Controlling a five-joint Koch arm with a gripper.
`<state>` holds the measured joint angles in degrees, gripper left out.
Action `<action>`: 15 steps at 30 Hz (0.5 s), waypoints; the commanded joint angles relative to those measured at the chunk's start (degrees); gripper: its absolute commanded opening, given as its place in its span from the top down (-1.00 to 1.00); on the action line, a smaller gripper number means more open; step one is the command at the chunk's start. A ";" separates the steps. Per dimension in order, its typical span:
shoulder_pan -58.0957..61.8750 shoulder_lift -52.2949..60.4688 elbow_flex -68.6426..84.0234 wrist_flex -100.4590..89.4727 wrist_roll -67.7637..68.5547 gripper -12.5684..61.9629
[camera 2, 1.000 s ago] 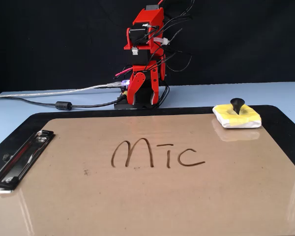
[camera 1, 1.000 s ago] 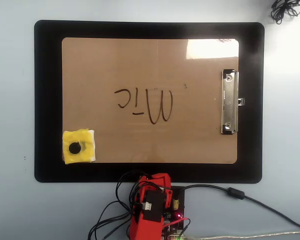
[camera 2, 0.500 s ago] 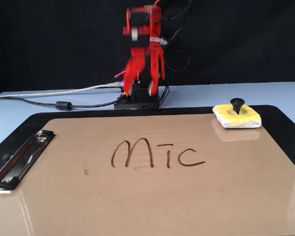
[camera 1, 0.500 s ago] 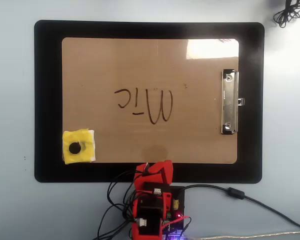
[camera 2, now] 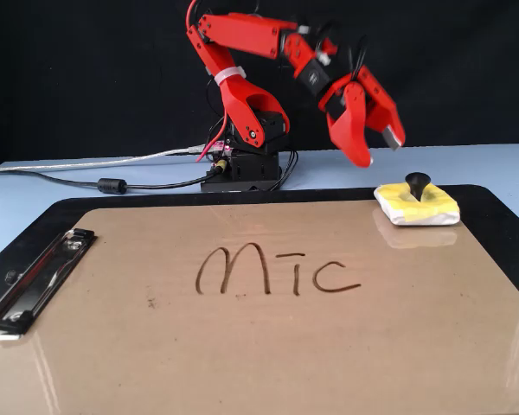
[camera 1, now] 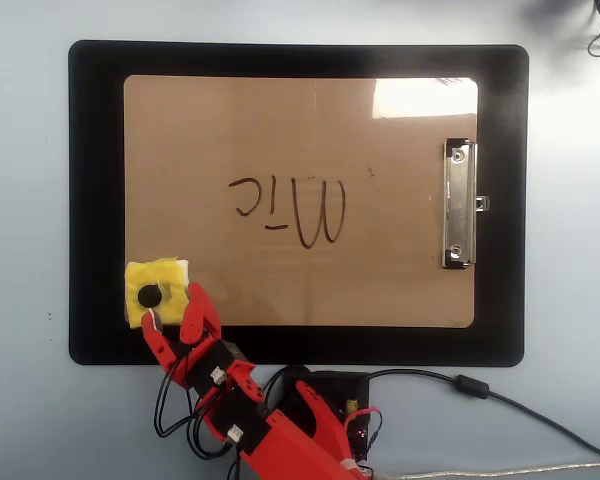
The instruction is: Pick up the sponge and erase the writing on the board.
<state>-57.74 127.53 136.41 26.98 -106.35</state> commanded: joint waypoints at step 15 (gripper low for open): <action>-4.31 -26.63 1.93 -40.52 6.33 -0.23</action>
<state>-61.08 100.37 139.39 -8.09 -100.37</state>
